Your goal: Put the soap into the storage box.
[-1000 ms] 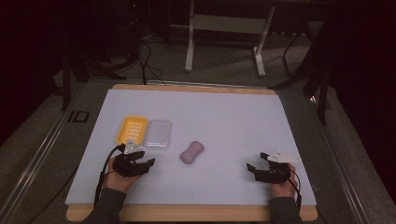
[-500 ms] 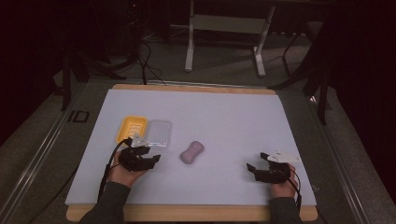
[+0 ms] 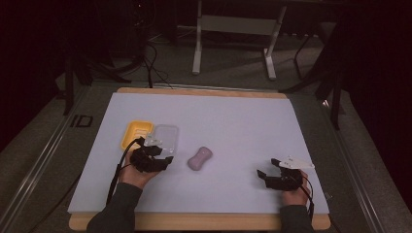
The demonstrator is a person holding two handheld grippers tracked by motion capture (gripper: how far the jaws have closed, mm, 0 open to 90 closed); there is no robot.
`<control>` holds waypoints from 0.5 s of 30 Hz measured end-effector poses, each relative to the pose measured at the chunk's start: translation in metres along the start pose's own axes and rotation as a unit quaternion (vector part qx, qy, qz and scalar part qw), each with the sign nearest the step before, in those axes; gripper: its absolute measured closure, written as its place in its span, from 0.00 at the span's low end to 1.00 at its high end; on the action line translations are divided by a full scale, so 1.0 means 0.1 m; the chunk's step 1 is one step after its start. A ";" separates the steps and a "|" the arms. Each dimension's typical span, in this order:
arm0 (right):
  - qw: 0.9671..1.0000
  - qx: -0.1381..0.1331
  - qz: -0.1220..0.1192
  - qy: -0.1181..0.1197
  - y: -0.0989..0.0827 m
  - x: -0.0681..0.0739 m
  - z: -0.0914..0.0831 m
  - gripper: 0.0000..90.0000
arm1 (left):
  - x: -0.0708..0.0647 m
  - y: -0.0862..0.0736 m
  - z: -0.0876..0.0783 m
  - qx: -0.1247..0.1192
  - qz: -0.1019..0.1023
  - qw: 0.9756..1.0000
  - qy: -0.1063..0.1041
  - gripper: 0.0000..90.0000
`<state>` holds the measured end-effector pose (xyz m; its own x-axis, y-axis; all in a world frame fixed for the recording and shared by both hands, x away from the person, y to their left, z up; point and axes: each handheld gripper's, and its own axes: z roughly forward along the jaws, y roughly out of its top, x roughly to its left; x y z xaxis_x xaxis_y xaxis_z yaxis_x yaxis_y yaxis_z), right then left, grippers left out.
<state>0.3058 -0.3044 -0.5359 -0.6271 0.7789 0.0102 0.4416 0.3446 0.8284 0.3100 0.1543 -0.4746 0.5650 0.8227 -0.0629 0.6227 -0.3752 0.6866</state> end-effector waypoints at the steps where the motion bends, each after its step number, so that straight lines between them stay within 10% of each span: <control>1: 1.000 0.000 0.000 0.000 0.00 0.00 0.00 0.24 | -0.01 0.02 0.00 0.000 0.002 1.000 0.000 0.52; 15: 1.000 -0.001 0.006 0.004 0.00 -0.01 -0.01 0.24 | -0.10 0.23 0.14 0.010 0.001 1.000 -0.005 0.51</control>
<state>0.3059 -0.3057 -0.5356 -0.6265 0.7790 0.0237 0.4469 0.3342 0.8298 0.3260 0.1311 -0.4679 0.5708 0.8182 -0.0689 0.6326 -0.3847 0.6722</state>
